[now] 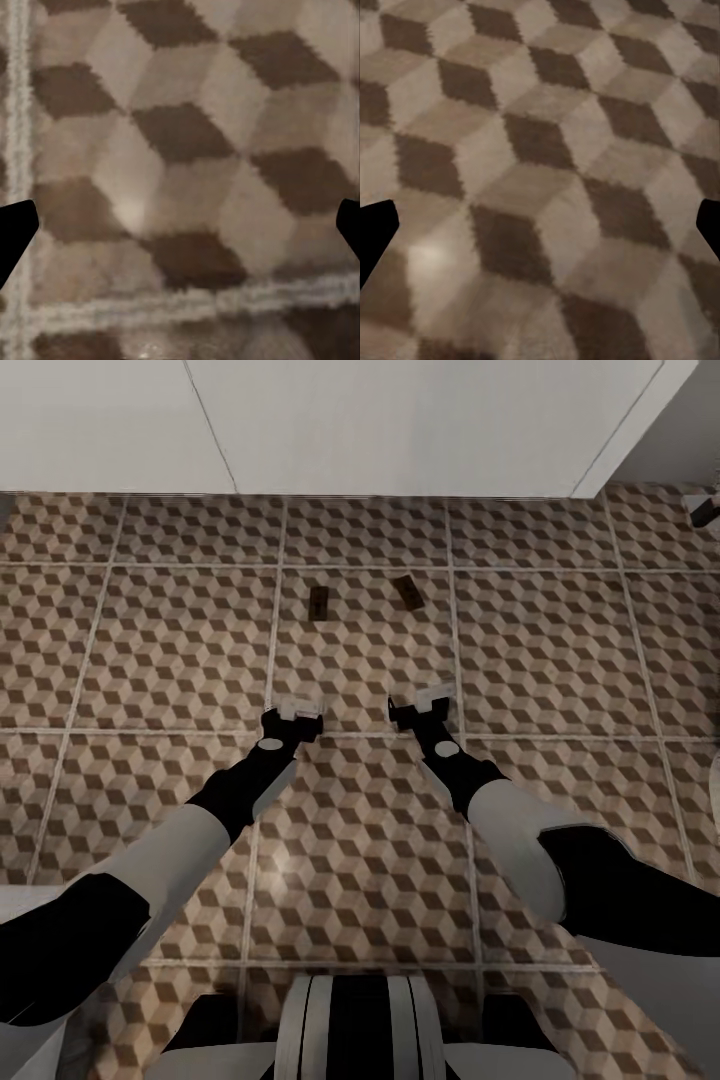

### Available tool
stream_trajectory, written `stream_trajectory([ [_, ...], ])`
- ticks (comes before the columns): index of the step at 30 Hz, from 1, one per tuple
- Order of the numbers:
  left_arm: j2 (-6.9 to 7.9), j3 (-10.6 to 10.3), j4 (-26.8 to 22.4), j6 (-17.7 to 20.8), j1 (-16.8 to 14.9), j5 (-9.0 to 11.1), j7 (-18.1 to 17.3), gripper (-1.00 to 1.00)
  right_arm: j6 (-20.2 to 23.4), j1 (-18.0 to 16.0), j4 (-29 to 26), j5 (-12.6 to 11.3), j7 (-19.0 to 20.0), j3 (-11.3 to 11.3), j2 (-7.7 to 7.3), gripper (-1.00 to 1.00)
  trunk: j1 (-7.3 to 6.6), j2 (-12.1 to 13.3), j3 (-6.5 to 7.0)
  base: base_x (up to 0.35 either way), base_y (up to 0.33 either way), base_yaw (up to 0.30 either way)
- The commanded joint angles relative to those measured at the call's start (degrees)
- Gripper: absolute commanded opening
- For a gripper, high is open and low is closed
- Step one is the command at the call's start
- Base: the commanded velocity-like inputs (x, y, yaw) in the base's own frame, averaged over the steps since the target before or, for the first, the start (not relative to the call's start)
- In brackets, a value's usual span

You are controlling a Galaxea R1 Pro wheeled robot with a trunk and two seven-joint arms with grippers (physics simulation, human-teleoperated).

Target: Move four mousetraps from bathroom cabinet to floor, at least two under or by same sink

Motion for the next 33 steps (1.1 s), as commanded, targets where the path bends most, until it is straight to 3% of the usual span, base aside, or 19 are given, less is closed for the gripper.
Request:
stream_trajectory([
  [1,0.03,-0.40,-0.08,0.20,-0.05,0.47,0.51,1.00,-0.05,-0.04,0.08,0.43,-0.58,0.29,0.01,1.00,-0.04,-0.01,-0.03,-0.337,0.000,0.000],
  [10,-0.10,-0.40,-0.01,0.22,-0.05,0.52,0.41,1.00,-0.05,-0.04,0.08,0.43,-0.58,0.28,0.01,1.00,-0.04,-0.01,-0.03,-0.256,0.000,0.000],
  [33,-0.47,-0.40,-0.02,0.20,-0.03,0.56,0.58,1.00,-0.04,-0.02,0.15,0.52,-0.58,0.27,0.01,1.00,-0.04,-0.01,-0.03,-0.016,0.000,0.000],
])
